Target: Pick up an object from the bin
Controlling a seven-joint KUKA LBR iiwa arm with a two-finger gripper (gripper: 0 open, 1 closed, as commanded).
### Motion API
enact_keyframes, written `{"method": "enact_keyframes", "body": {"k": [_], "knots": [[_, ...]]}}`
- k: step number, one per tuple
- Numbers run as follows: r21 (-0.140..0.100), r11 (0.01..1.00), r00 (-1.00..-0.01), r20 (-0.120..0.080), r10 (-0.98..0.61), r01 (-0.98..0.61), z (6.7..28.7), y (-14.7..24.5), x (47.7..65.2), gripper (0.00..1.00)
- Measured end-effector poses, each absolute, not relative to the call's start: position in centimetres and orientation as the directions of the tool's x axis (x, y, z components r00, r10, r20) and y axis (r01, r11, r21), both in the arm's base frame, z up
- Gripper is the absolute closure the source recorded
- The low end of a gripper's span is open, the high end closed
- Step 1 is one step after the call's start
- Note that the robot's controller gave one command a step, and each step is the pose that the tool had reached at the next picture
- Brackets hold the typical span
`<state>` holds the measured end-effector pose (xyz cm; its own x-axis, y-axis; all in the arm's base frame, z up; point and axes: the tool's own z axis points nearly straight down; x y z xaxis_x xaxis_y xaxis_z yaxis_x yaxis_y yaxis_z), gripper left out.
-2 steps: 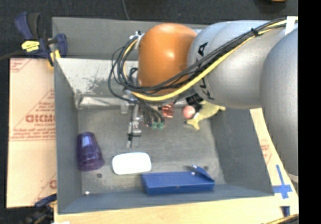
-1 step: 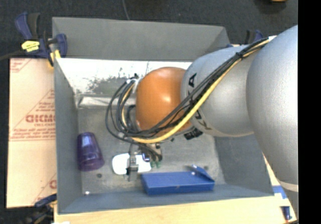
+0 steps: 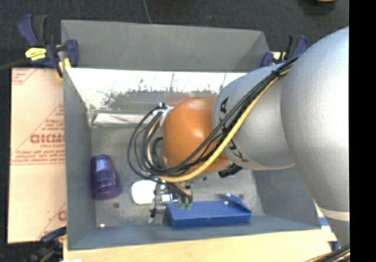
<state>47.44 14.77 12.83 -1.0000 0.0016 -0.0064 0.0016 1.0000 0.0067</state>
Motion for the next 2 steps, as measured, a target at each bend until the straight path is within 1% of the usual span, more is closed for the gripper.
{"method": "enact_keyframes", "body": {"k": [1,2], "knots": [[0.002,0.996,-0.996,-0.001,-0.092,-0.092,16.0,12.6,49.3,0.00],[0.004,0.995,-0.995,-0.016,-0.102,-0.103,14.1,10.7,50.5,0.00]]}}
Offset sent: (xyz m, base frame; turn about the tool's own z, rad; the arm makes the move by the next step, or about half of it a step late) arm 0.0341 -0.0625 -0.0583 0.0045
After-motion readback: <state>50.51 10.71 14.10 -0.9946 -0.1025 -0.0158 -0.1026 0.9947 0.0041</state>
